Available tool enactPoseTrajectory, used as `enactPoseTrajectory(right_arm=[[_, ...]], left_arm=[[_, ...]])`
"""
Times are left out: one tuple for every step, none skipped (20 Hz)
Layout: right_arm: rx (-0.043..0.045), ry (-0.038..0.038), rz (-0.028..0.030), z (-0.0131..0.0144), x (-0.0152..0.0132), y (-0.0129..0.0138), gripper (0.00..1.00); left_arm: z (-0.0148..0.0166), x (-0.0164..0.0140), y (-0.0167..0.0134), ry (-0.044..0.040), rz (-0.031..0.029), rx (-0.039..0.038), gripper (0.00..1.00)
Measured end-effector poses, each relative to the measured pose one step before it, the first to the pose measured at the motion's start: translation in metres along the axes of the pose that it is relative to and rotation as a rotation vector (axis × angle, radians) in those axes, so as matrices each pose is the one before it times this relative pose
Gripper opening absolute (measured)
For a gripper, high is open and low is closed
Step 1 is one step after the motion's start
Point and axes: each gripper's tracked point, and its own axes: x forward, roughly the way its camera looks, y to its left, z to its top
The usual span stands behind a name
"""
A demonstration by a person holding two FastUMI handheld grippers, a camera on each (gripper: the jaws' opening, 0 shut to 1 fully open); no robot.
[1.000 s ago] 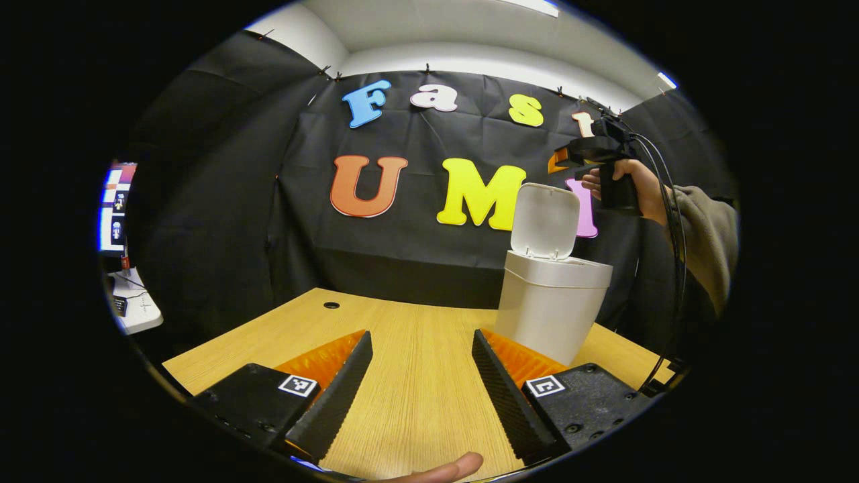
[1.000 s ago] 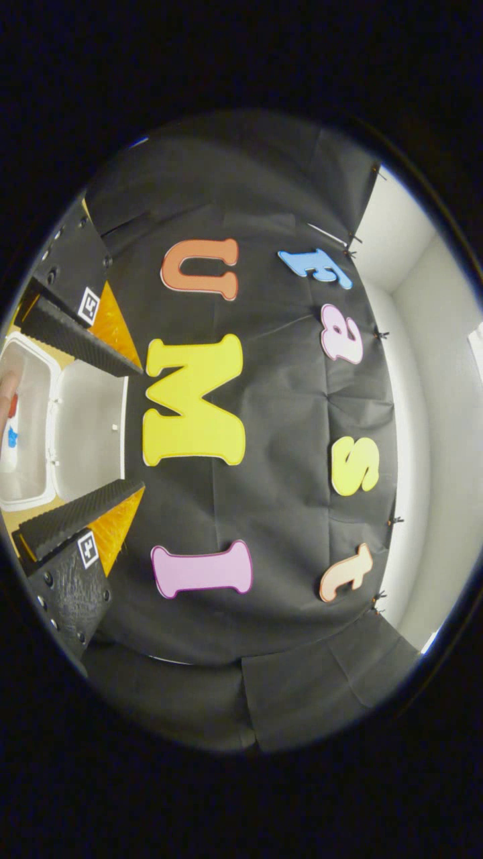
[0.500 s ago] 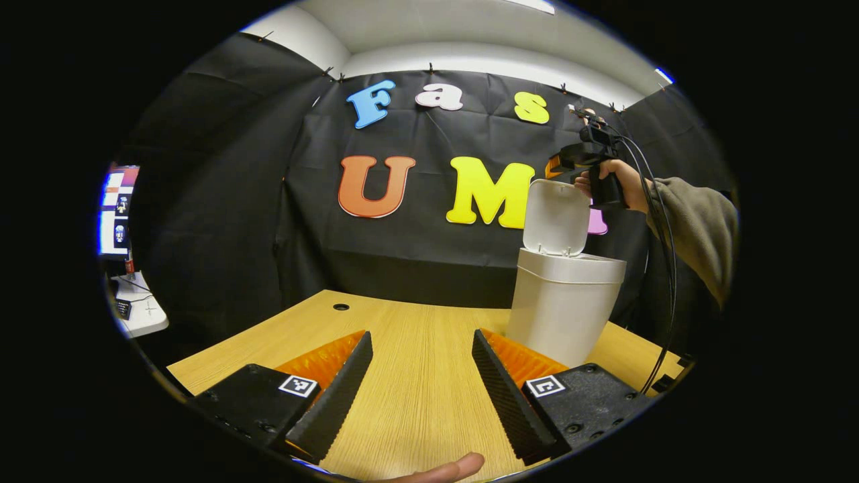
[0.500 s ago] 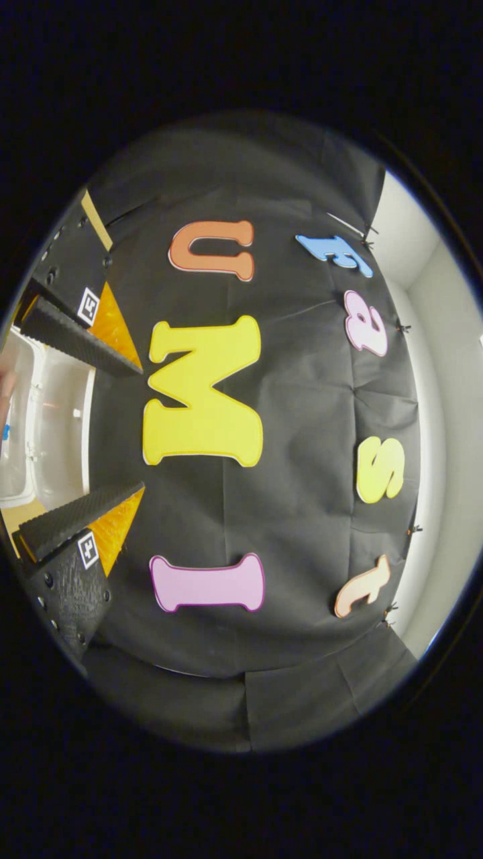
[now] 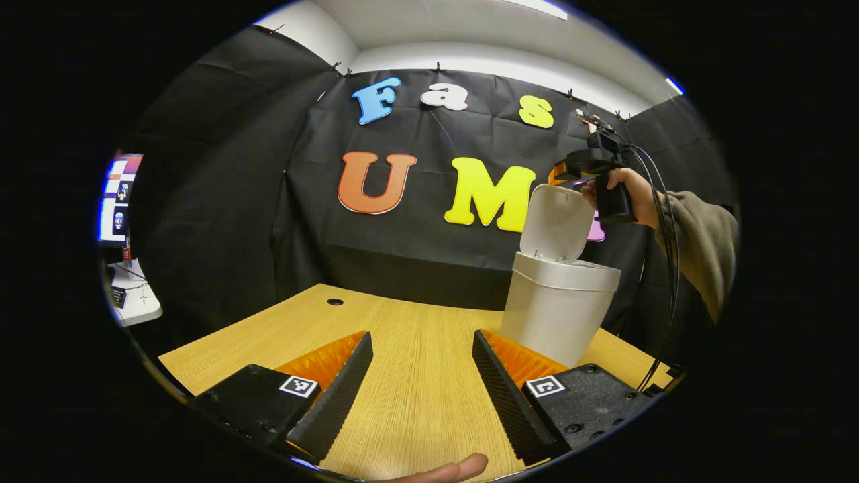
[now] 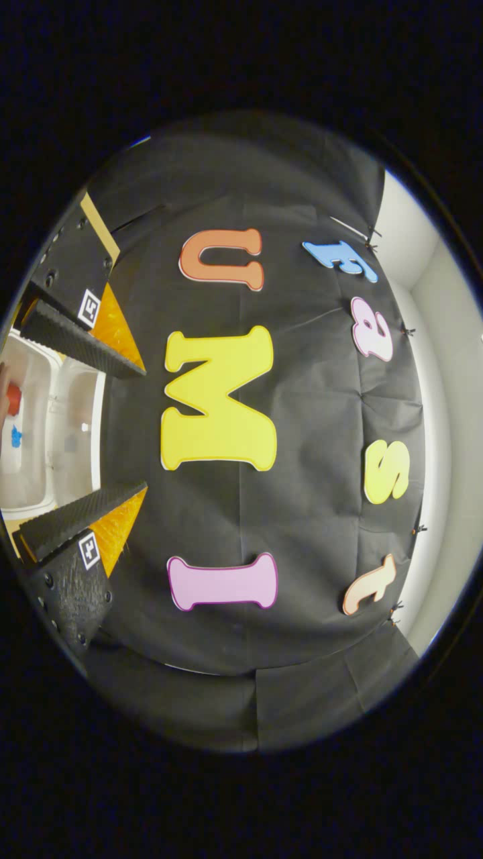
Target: Press the lid of the desktop garbage bin to open it, pick up the crumpled paper on the desktop and throw it into the bin, then pick up the pop can on the desktop and drop it into the bin, and finally close the garbage bin lid.
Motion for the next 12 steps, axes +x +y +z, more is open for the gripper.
enactPoseTrajectory(right_arm=[[-0.00397,0.00370,0.00338,-0.00328,-0.00660,0.00028,0.94],[0.00547,0.00931,0.00349,-0.00488,-0.00692,0.00028,0.94],[0.01614,0.00738,0.00324,-0.00640,-0.00745,-0.00025,0.94],[0.01259,0.00958,0.00481,-0.00684,-0.00664,0.00106,0.94],[0.00784,0.01232,0.00249,-0.01019,-0.00710,0.00066,0.94],[0.00172,0.01531,0.00435,-0.00917,-0.00511,0.00081,0.94],[-0.00120,0.02562,0.00660,-0.01137,-0.00536,0.00085,0.94],[0.00213,0.01748,0.00618,-0.00802,-0.00402,0.00042,0.94],[0.00414,0.01564,0.00517,-0.00774,-0.00495,0.00087,0.94],[0.00508,0.01310,0.01279,-0.00621,-0.00497,0.00010,0.94],[0.00488,0.00774,0.00778,-0.00503,-0.00483,-0.00039,0.94],[0.00352,0.00573,0.00141,-0.00439,-0.00274,-0.00231,0.94]], left_arm=[[0.00152,-0.00086,-0.00049,-0.00539,-0.00138,0.00197,0.96],[0.00332,-0.00134,-0.00047,-0.00395,0.00444,0.00327,0.96],[0.00123,-0.00119,0.00056,-0.00074,0.01079,0.00664,0.96],[0.00165,-0.00119,-0.00032,-0.00187,0.00873,0.01029,0.96],[0.00171,-0.00122,-0.00121,-0.00647,0.00333,0.01241,0.96],[0.00159,-0.00264,-0.00169,-0.00308,-0.00087,0.00927,1.00],[0.00211,-0.00758,-0.00060,-0.00874,-0.00020,0.00511,0.96],[0.00171,-0.00656,-0.00131,-0.00666,0.00222,0.00665,0.96],[0.00210,-0.00709,-0.00140,-0.00935,0.00315,0.00945,0.96],[0.00319,-0.00419,-0.00123,-0.00957,0.00464,0.01451,0.96],[0.00272,-0.00145,-0.00008,-0.00672,0.00956,0.01701,0.96],[0.00117,-0.00151,-0.00032,-0.00274,0.00967,0.02007,0.96]])
